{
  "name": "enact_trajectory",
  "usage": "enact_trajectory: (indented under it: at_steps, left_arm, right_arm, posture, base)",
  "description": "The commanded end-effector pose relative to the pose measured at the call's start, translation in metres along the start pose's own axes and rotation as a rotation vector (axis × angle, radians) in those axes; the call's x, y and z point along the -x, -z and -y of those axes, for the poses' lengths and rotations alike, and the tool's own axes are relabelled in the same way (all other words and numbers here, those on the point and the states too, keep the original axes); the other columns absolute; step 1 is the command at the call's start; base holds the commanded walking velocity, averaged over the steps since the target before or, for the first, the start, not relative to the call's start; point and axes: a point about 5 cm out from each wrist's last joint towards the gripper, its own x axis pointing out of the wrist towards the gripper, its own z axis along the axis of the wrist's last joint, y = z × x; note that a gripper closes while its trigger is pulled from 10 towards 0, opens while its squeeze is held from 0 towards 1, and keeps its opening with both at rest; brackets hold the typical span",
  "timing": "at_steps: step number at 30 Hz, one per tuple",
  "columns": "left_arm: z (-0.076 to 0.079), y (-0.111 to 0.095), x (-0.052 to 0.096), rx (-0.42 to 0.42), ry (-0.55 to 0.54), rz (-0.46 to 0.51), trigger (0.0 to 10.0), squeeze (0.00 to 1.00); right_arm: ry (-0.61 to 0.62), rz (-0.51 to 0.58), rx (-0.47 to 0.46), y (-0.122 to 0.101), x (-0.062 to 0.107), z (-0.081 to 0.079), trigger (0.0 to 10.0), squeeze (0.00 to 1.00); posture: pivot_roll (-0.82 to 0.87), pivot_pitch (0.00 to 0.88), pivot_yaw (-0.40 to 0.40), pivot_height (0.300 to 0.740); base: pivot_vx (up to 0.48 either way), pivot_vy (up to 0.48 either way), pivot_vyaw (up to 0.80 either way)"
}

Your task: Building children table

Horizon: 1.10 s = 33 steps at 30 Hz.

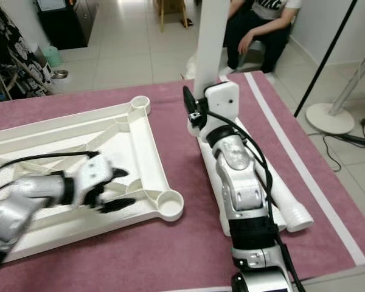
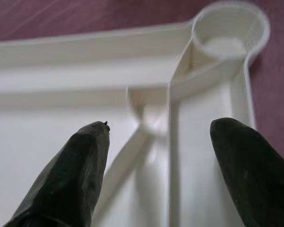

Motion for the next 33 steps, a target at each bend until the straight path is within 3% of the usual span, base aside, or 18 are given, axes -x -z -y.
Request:
enact_trajectory:
  at_steps: [1, 4, 6, 7, 8, 15, 16, 18, 19, 21, 22, 23, 25, 26, 32, 33]
  left_arm:
    - [0.0, 0.005, 0.005, -0.002, 0.005, -0.015, 10.0, 0.0]
    - [-0.009, 0.015, 0.01, -0.027, -0.045, -0.075, 10.0, 0.0]
    - [-0.013, 0.019, 0.009, -0.037, -0.057, -0.102, 10.0, 0.0]
    - [-0.015, 0.024, 0.002, -0.033, -0.064, -0.128, 9.8, 0.0]
    - [-0.012, 0.025, -0.002, -0.033, -0.045, -0.134, 8.2, 0.0]
    - [0.003, 0.029, -0.008, -0.019, 0.058, -0.13, 8.4, 0.0]
    - [0.005, 0.03, -0.008, -0.017, 0.075, -0.128, 6.6, 0.0]
    - [0.006, 0.03, -0.008, -0.012, 0.086, -0.122, 6.8, 0.0]
    - [0.008, 0.028, -0.007, -0.001, 0.098, -0.105, 7.9, 0.0]
    - [0.008, 0.027, -0.006, 0.004, 0.103, -0.096, 7.9, 0.0]
    - [0.007, 0.031, -0.006, -0.004, 0.089, -0.116, 4.4, 0.0]
    - [0.007, 0.035, -0.009, -0.019, 0.084, -0.141, 3.5, 0.0]
    - [0.007, 0.039, -0.011, -0.031, 0.082, -0.16, 3.5, 0.0]
    - [0.009, 0.042, -0.014, -0.039, 0.087, -0.18, 0.0, 0.0]
    - [0.015, 0.052, -0.019, -0.049, 0.103, -0.22, 0.0, 0.0]
    - [0.015, 0.052, -0.018, -0.047, 0.105, -0.211, 5.8, 0.0]
  right_arm:
    - [-0.003, 0.025, -0.009, -0.005, 0.0, -0.002, 10.0, 0.0]
    - [-0.005, 0.023, -0.014, -0.004, 0.0, -0.002, 10.0, 0.0]
    - [-0.009, 0.023, -0.016, -0.004, 0.0, -0.003, 10.0, 0.0]
    - [-0.015, 0.025, -0.018, -0.004, -0.002, -0.005, 10.0, 0.0]
    - [-0.017, 0.026, -0.018, -0.004, -0.002, -0.005, 10.0, 0.0]
    - [-0.014, 0.025, -0.01, -0.005, -0.002, -0.003, 10.0, 0.0]
    - [-0.012, 0.024, -0.008, -0.005, -0.001, -0.002, 10.0, 0.0]
    - [-0.011, 0.023, -0.006, -0.005, -0.001, -0.002, 10.0, 0.0]
    - [-0.009, 0.023, -0.004, -0.005, -0.001, -0.001, 10.0, 0.0]
    - [-0.008, 0.022, -0.003, -0.005, 0.0, -0.001, 10.0, 0.0]
    - [-0.007, 0.022, -0.003, -0.005, 0.0, -0.001, 10.0, 0.0]
    - [-0.008, 0.022, -0.004, -0.005, 0.0, -0.001, 10.0, 0.0]
    - [-0.009, 0.023, -0.005, -0.004, 0.0, -0.001, 10.0, 0.0]
    - [-0.013, 0.024, -0.007, -0.005, -0.001, -0.002, 10.0, 0.0]
    - [-0.019, 0.026, -0.007, -0.005, -0.002, -0.003, 10.0, 0.0]
    - [-0.02, 0.026, -0.006, -0.005, -0.002, -0.003, 10.0, 0.0]
  posture:
    - [0.04, 0.0, 0.095, 0.74]
    - [0.05, 0.0, 0.088, 0.74]
    - [0.06, 0.0, 0.085, 0.74]
    - [0.05, 0.0, 0.084, 0.74]
    - [0.05, 0.0, 0.084, 0.74]
    - [0.04, 0.0, 0.085, 0.74]
    - [0.04, 0.0, 0.085, 0.74]
    - [0.04, 0.0, 0.085, 0.74]
    - [0.03, 0.0, 0.091, 0.74]
    - [0.03, 0.0, 0.091, 0.74]
    - [0.03, 0.0, 0.091, 0.74]
    - [0.03, 0.0, 0.091, 0.74]
    - [0.03, 0.0, 0.091, 0.74]
    - [0.03, 0.0, 0.091, 0.74]
    - [0.03, 0.0, 0.086, 0.74]
    - [0.03, 0.0, 0.086, 0.74]
  base:
    - [0.0, 0.0, 0.0]
    - [0.0, 0.0, 0.0]
    - [0.0, 0.0, 0.0]
    - [0.0, 0.0, 0.0]
    - [0.0, 0.0, 0.0]
    - [0.0, 0.0, 0.0]
    - [0.0, 0.0, 0.0]
    - [0.0, 0.0, 0.0]
    - [0.0, 0.0, 0.0]
    - [0.0, 0.0, 0.0]
    - [0.0, 0.0, 0.0]
    - [0.0, 0.0, 0.0]
    - [0.0, 0.0, 0.0]
    - [0.0, 0.0, 0.0]
    - [0.0, 0.0, 0.0]
    - [0.0, 0.0, 0.0]
